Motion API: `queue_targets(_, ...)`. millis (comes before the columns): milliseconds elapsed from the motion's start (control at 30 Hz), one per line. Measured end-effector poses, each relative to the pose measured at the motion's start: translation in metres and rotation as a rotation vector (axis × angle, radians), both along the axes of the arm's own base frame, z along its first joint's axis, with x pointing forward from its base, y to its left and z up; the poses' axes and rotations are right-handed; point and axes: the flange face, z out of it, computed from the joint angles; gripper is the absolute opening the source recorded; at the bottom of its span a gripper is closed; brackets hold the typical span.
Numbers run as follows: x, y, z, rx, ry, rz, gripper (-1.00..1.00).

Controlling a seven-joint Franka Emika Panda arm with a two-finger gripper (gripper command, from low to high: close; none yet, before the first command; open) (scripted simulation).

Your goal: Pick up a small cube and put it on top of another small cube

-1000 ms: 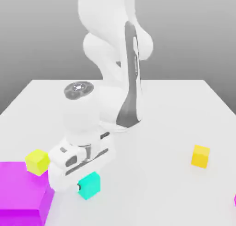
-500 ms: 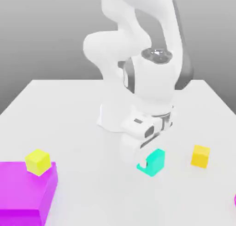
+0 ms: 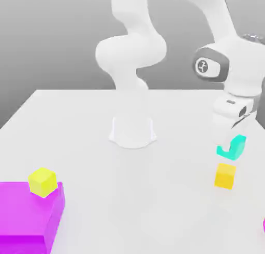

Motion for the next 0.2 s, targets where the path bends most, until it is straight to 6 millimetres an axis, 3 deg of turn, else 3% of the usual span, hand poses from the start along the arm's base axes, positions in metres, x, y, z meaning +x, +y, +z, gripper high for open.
queue_targets(67, -0.001, 0.0, -0.02, 0.0, 0.0, 0.0, -1.0)
queue_targets(100, -0.002, 0.0, -0.026, 0.001, 0.001, 0.001, 1.0)
queue_targets(200, -0.002, 0.0, -0.026, 0.001, 0.001, 0.001, 1.0)
